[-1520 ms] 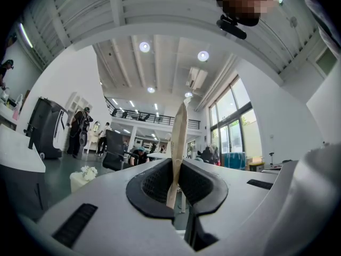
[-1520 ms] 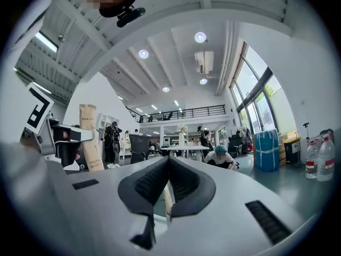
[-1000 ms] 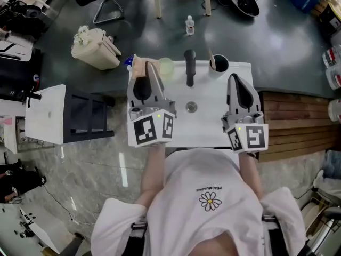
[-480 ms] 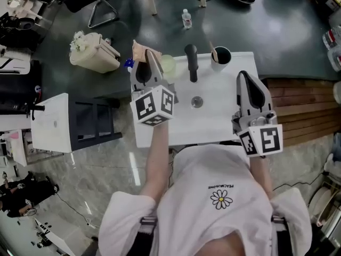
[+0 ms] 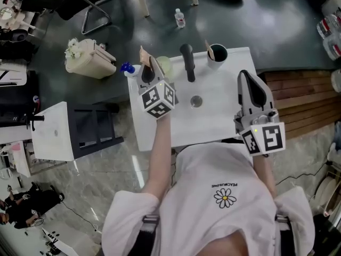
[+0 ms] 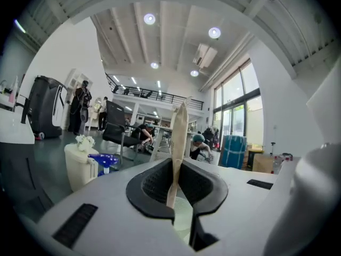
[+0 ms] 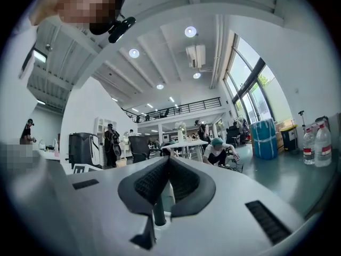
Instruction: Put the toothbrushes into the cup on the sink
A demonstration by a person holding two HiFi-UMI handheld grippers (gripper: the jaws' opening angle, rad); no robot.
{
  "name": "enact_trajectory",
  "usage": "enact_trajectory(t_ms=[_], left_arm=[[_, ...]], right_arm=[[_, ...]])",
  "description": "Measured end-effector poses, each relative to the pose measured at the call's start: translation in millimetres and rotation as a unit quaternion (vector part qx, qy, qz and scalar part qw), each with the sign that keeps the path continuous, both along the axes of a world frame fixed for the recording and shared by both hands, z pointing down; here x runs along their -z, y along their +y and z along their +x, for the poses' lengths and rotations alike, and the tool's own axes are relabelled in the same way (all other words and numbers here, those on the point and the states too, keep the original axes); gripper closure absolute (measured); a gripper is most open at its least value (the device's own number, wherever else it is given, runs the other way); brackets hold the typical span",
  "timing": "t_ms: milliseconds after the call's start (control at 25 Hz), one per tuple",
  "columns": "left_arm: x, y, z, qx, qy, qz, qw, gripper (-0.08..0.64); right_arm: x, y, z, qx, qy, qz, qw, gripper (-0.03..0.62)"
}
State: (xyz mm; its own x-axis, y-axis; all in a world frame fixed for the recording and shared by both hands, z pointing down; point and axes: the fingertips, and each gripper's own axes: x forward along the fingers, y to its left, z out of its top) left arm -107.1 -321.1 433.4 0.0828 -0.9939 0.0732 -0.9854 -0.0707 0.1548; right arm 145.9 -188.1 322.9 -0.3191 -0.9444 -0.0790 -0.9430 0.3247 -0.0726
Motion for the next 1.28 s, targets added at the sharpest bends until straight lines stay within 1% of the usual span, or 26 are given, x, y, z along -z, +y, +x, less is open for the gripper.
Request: enact_trajectory(t_ms=[160,360,560,640,720,1040,1280], left_arm=[[-23.3,-2.0,2.8,-0.004,-0.011,-0.020,0.9997,0.525],[-33.0,-4.7,3.1,0.000,-0.016,-0.031,0.9994,0.523],[-37.6,-5.9,3.5,0.005,-0.035,-0.040,0.9986,0.522],[-37.9,-6.1,4.3,0.004,-0.039,-0.040,0.9985,0.509],[-38.0,-6.0,4.8,0.003,-0.040,-0.040,0.9984,0.477],[-31.5,-2.9,6.6,0.001,-0.056,-0.029,0.9980,0.420],[-4.9,3.8,4.7,0.007,-0.071,0.001,0.9975,0.393]], right_arm=[[-2.8,0.4,-5.0,0.005,0.008,-0.004,1.000,0.580],[-3.0,0.4,-9.6,0.009,0.017,-0.006,1.000,0.580],[-3.1,-0.2,-9.5,0.010,0.016,-0.010,1.000,0.580],[-3.3,0.1,-9.7,0.011,0.017,-0.010,1.000,0.580],[-3.6,0.8,-10.2,0.012,0.018,-0.010,1.000,0.580],[-2.1,4.1,-12.9,0.017,0.016,-0.005,1.000,0.580],[2.0,7.3,-16.7,0.028,0.011,0.000,1.000,0.580]])
